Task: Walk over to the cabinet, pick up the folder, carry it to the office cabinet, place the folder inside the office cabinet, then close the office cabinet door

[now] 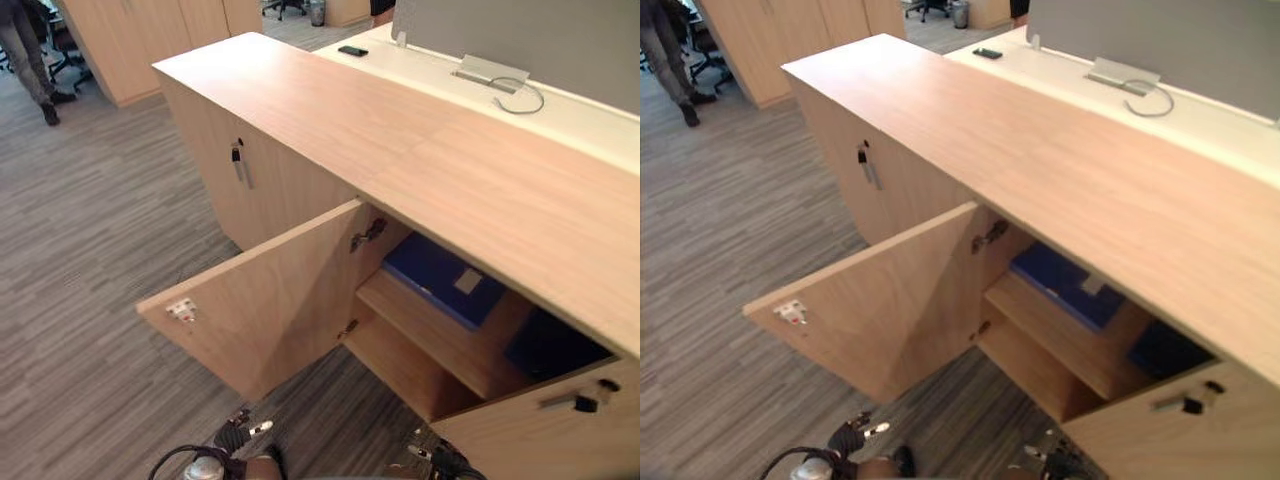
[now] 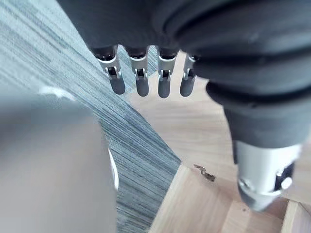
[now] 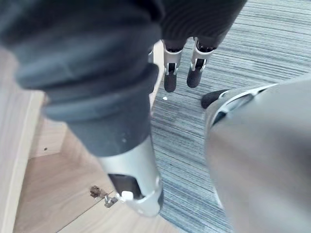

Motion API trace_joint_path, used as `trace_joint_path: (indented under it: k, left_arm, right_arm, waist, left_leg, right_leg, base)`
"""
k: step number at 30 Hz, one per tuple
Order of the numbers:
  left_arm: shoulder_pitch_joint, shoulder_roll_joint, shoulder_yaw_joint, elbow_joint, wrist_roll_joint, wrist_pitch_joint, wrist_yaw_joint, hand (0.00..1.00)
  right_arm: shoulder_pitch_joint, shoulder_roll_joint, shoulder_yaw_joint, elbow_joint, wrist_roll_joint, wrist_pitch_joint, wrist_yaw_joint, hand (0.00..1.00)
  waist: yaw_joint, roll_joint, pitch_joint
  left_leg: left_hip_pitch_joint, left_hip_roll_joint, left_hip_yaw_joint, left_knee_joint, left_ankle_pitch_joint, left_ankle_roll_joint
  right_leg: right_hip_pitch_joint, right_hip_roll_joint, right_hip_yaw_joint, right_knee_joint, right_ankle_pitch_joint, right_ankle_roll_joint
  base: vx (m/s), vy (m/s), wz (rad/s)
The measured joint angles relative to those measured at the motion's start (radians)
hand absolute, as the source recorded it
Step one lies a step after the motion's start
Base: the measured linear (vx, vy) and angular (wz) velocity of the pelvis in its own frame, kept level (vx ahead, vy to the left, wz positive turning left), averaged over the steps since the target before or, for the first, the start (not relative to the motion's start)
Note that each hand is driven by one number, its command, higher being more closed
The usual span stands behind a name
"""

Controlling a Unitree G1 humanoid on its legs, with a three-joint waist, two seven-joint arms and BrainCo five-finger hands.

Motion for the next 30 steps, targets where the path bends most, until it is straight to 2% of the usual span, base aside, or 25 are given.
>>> trace_joint_path:
  k: [1,2,3,4,5,6,7,8,9,10,11,12,13,16,18,24,30]
  left_arm:
    - [0.004,0.054,0.002,0.011,0.004,0.001,-0.025,0.0]
    - [0.0,0.107,0.003,0.022,0.012,0.0,-0.047,0.0]
    - [0.006,0.133,0.003,0.033,0.019,0.001,-0.06,0.0]
    - [0.009,0.182,0.006,0.045,0.022,0.002,-0.082,0.0]
    - [0.005,0.225,0.01,0.037,0.022,-0.002,-0.098,0.0]
    - [0.0,0.248,0.01,0.021,0.021,-0.005,-0.106,0.0]
    - [-0.005,0.316,0.026,-0.026,0.015,-0.013,-0.13,0.0]
    - [-0.009,0.35,0.032,-0.041,0.015,-0.013,-0.138,0.0]
    - [-0.014,0.416,0.055,-0.066,0.014,-0.012,-0.146,0.0]
    - [-0.018,0.443,0.068,-0.078,0.014,-0.012,-0.147,0.0]
    - [-0.02,0.482,0.091,-0.103,0.008,-0.01,-0.146,0.0]
    - [-0.02,0.487,0.1,-0.116,0.005,-0.009,-0.146,0.0]
    - [-0.022,0.485,0.113,-0.16,0.003,-0.009,-0.14,0.0]
    - [-0.048,0.466,0.127,-0.221,0.015,-0.01,-0.123,0.0]
    - [-0.094,0.422,0.154,-0.286,0.034,-0.01,-0.095,0.0]
    - [-0.189,0.318,0.142,-0.375,0.104,-0.009,-0.015,0.0]
    - [-0.273,0.286,0.038,-0.386,0.161,-0.003,0.05,0.0]
  right_arm:
    - [0.01,0.002,-0.046,0.008,0.0,0.002,0.005,0.0]
    - [0.008,-0.015,-0.09,0.021,0.001,0.003,0.006,0.0]
    - [0.012,-0.021,-0.105,0.026,0.001,0.004,0.01,0.0]
    - [0.034,-0.046,-0.115,0.023,0.001,0.003,0.017,0.0]
    - [0.055,-0.073,-0.135,0.023,0.001,0.003,0.024,0.0]
    - [0.065,-0.088,-0.148,0.025,0.001,0.003,0.024,0.0]
    - [0.074,-0.104,-0.151,0.041,0.002,0.003,0.03,0.0]
    - [0.074,-0.097,-0.152,0.052,0.002,0.002,0.035,0.0]
    - [0.075,-0.069,-0.171,0.076,0.002,0.004,0.046,0.0]
    - [0.075,-0.05,-0.19,0.085,0.004,0.005,0.05,0.0]
    - [0.083,-0.012,-0.201,0.088,0.013,0.006,0.057,0.0]
    - [0.084,-0.004,-0.209,0.087,0.019,0.005,0.06,0.0]
    - [0.092,-0.004,-0.225,0.079,0.041,0.004,0.065,0.0]
    - [0.105,-0.01,-0.226,0.062,0.042,0.001,0.079,0.0]
    - [0.11,-0.017,-0.226,0.062,0.043,-0.004,0.089,0.0]
    - [0.119,-0.025,-0.228,0.062,0.045,-0.004,0.09,0.0]
    - [0.118,-0.02,-0.222,0.061,0.069,-0.003,0.088,0.0]
  waist:
    - [-0.032,-0.024,-0.009]
    - [-0.026,-0.022,-0.007]
    - [-0.029,-0.02,-0.008]
    - [-0.036,-0.002,-0.019]
    - [-0.042,0.022,-0.035]
    - [-0.042,0.037,-0.044]
    - [-0.045,0.049,-0.056]
    - [-0.052,0.045,-0.058]
    - [-0.054,0.037,-0.062]
    - [-0.053,0.03,-0.066]
    - [-0.043,0.026,-0.068]
    - [-0.033,0.026,-0.068]
    - [-0.022,0.039,-0.077]
    - [-0.023,0.059,-0.09]
    - [-0.026,0.075,-0.099]
    - [-0.037,0.075,-0.1]
    - [-0.048,0.074,-0.1]
  left_leg:
    - [-0.004,-0.007,0.06,-0.005,-0.038,0.016]
    - [-0.052,0.05,0.067,0.198,-0.072,0.04]
    - [-0.056,0.09,0.068,0.268,-0.077,0.033]
    - [-0.051,0.168,0.052,0.35,-0.08,0.013]
    - [-0.045,0.226,0.003,0.343,-0.056,-0.011]
    - [-0.039,0.239,-0.041,0.296,-0.001,-0.035]
    - [-0.024,0.203,-0.091,0.215,-0.059,-0.111]
    - [-0.027,0.199,-0.086,0.191,-0.076,-0.121]
    - [-0.026,0.193,-0.073,0.147,-0.091,-0.138]
    - [-0.024,0.191,-0.066,0.131,-0.093,-0.139]
    - [0.001,0.192,-0.052,0.095,-0.092,-0.14]
    - [0.015,0.19,-0.04,0.086,-0.092,-0.14]
    - [0.048,0.186,-0.009,0.056,-0.091,-0.143]
    - [0.079,0.191,0.007,0.011,-0.063,-0.149]
    - [0.095,0.203,0.019,-0.034,-0.026,-0.152]
    - [0.131,0.208,0.045,-0.093,0.001,-0.153]
    - [0.128,0.212,0.049,-0.098,0.009,-0.157]
  right_leg:
    - [0.013,-0.027,-0.026,-0.07,0.039,-0.012]
    - [-0.006,-0.049,-0.028,-0.065,0.06,-0.01]
    - [-0.007,-0.05,-0.026,-0.071,0.069,-0.005]
    - [-0.006,-0.06,-0.033,-0.073,0.077,0.007]
    - [-0.012,-0.066,-0.05,-0.073,0.088,0.027]
    - [-0.022,-0.061,-0.054,-0.075,0.095,0.039]
    - [-0.031,-0.07,-0.058,-0.123,0.138,0.048]
    - [-0.031,-0.069,-0.068,-0.144,0.158,0.041]
    - [-0.031,-0.063,-0.078,-0.177,0.184,0.024]
    - [-0.03,-0.057,-0.075,-0.191,0.191,0.025]
    - [-0.019,-0.028,-0.063,-0.222,0.198,0.026]
    - [-0.015,-0.023,-0.065,-0.232,0.198,0.026]
    - [0.0,-0.025,-0.054,-0.248,0.208,0.041]
    - [-0.002,-0.015,-0.046,-0.25,0.21,0.045]
    - [-0.015,0.001,-0.04,-0.251,0.21,0.046]
    - [-0.024,0.015,-0.019,-0.251,0.222,0.049]
    - [-0.025,0.024,-0.015,-0.272,0.24,0.044]
  base:
    - [0.02,0.041,0.43]
    - [0.04,0.068,0.28]
    - [0.08,0.145,-0.14]
    - [0.14,0.224,0.18]
    - [0.14,0.282,0.38]
    - [0.14,0.487,0.46]
    - [0.08,0.442,0.37]
    - [0.04,0.48,0.39]
    - [-0.01,0.232,0.3]
    - [-0.02,0.17,0.16]
    - [-0.01,0.027,-0.08]
    - [0.02,-0.002,-0.38]
    - [0.04,-0.016,-0.41]
    - [0.0,-0.012,-0.22]
    - [-0.03,-0.058,-0.15]
    - [-0.06,-0.024,-0.11]
    - [-0.05,0.002,-0.03]
